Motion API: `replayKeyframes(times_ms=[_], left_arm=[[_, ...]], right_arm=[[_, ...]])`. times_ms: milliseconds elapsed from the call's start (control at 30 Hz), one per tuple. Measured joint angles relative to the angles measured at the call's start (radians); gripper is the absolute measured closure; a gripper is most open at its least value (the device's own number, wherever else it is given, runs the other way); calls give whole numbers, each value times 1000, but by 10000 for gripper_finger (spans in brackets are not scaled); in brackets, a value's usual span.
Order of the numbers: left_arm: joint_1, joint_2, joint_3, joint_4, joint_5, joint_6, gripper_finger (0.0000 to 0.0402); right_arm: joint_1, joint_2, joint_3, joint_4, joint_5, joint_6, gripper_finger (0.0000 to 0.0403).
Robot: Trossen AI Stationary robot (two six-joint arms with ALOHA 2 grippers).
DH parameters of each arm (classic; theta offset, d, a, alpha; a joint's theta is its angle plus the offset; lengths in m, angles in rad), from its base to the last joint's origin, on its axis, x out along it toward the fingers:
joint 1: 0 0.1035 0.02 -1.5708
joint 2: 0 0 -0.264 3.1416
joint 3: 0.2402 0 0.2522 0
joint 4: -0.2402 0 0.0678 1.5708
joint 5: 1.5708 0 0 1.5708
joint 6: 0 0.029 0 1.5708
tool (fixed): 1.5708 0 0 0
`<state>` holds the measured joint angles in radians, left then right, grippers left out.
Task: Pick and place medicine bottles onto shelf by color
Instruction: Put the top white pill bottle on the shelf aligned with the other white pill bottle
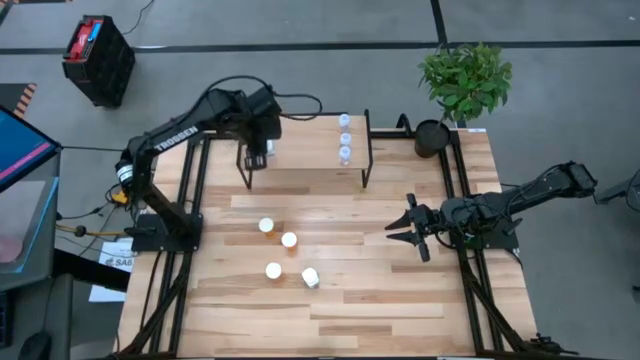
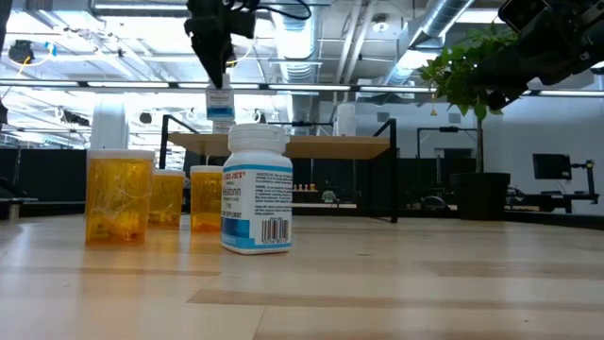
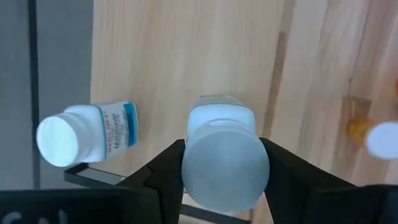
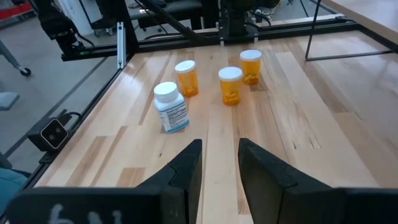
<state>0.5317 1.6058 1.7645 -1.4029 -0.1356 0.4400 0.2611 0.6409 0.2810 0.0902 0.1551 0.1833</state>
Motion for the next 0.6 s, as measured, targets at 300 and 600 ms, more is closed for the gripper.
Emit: replayKeyframes(times_ms=[300,600], left_arm=[[61,36,-1,13,1,53,245],[83,83,0,6,3,81,248]], right_arm=[[0,0,0,-1,0,0,276],[0,0,0,-7,0,0,276]])
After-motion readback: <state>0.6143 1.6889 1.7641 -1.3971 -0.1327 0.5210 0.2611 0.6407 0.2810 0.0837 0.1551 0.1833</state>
